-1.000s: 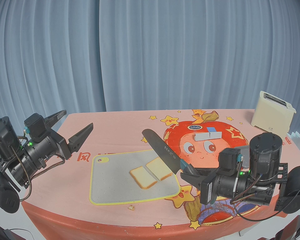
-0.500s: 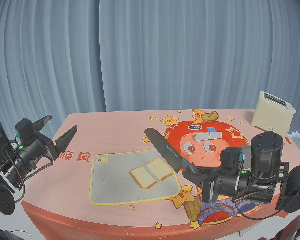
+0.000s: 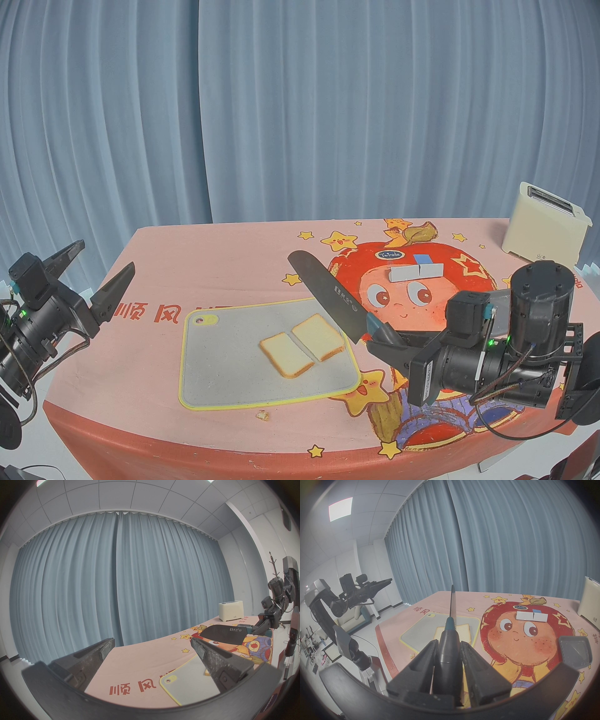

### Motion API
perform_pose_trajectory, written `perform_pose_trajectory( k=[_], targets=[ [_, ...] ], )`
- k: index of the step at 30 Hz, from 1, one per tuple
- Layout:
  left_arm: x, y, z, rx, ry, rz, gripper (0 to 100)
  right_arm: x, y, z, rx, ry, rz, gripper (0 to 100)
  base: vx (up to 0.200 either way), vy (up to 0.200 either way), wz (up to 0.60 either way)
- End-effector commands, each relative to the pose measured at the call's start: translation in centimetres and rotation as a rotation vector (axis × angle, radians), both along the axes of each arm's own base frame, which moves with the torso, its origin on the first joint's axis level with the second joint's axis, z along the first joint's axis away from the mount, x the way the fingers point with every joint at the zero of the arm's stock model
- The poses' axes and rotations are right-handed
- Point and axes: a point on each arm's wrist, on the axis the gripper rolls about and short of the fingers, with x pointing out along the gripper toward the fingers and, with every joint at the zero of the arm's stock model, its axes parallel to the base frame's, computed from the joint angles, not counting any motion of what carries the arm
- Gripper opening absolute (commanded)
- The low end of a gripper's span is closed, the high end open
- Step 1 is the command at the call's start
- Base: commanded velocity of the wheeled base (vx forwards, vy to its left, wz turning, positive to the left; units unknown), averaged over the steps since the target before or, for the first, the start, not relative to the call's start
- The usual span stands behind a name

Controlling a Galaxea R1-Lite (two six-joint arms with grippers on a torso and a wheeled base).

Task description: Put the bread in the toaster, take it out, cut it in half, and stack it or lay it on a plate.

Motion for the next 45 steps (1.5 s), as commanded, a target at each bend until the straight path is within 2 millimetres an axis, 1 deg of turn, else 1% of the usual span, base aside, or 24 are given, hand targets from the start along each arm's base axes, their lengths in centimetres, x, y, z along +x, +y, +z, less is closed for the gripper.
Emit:
perform_pose_trajectory(
  k=[1, 2, 3, 5, 12, 21, 24, 26, 29, 30, 31, 39, 45],
  targets=[
    [-1.9, 0.2, 0.0, -0.006, -0.027, -0.007, 100, -0.2, 0.0, 0.2, 0.005, -0.006, 0.007, 0, 0.0, 0.0, 0.0],
    [-1.9, 0.2, 0.0, -0.005, -0.027, -0.007, 100, -0.2, 0.0, 0.2, 0.005, -0.006, 0.007, 0, 0.0, 0.0, 0.0],
    [-2.7, 0.3, -0.2, -0.006, -0.033, -0.004, 100, -0.3, -0.1, 0.3, 0.007, -0.008, 0.007, 0, 0.0, 0.0, 0.0],
    [-3.2, 0.4, -0.5, -0.006, -0.032, -0.002, 100, -0.3, -0.1, 0.4, 0.012, -0.012, 0.007, 0, 0.0, 0.0, 0.0],
    [-4.4, 0.5, -1.2, -0.006, -0.027, 0.007, 100, -0.5, -0.4, 0.9, 0.027, -0.025, 0.007, 0, 0.0, 0.0, 0.0],
    [-6.3, 0.8, -2.1, -0.006, -0.03, 0.026, 100, -0.5, -0.4, 0.9, 0.027, -0.025, 0.004, 0, 0.0, 0.0, 0.0],
    [-7.3, 1.0, -2.7, -0.007, -0.032, 0.032, 100, -0.5, -0.4, 0.9, 0.026, -0.024, 0.005, 0, 0.0, 0.0, 0.0],
    [-7.5, 1.0, -2.7, -0.009, -0.034, 0.032, 100, -0.5, -0.4, 0.9, 0.025, -0.023, 0.005, 0, 0.0, 0.0, 0.0],
    [-8.7, 1.1, -2.7, -0.01, -0.048, 0.035, 100, -0.5, -0.3, 0.7, 0.021, -0.02, 0.007, 0, 0.0, 0.0, 0.0],
    [-8.7, 1.1, -2.6, -0.01, -0.05, 0.036, 100, -0.5, -0.3, 0.7, 0.02, -0.021, 0.008, 0, 0.0, 0.0, 0.0],
    [-9.5, 1.2, -3.0, -0.008, -0.038, 0.035, 100, -0.5, -0.3, 0.7, 0.02, -0.021, 0.008, 0, 0.0, 0.0, 0.0],
    [-12.3, 1.6, -3.4, -0.006, 0.001, 0.053, 100, -0.5, -0.4, 0.8, 0.024, -0.022, 0.007, 0, 0.0, 0.0, 0.0],
    [-13.3, 1.7, -3.1, -0.004, 0.018, 0.053, 100, -0.5, -0.4, 0.8, 0.024, -0.022, 0.007, 0, 0.0, 0.0, 0.0]
  ],
)
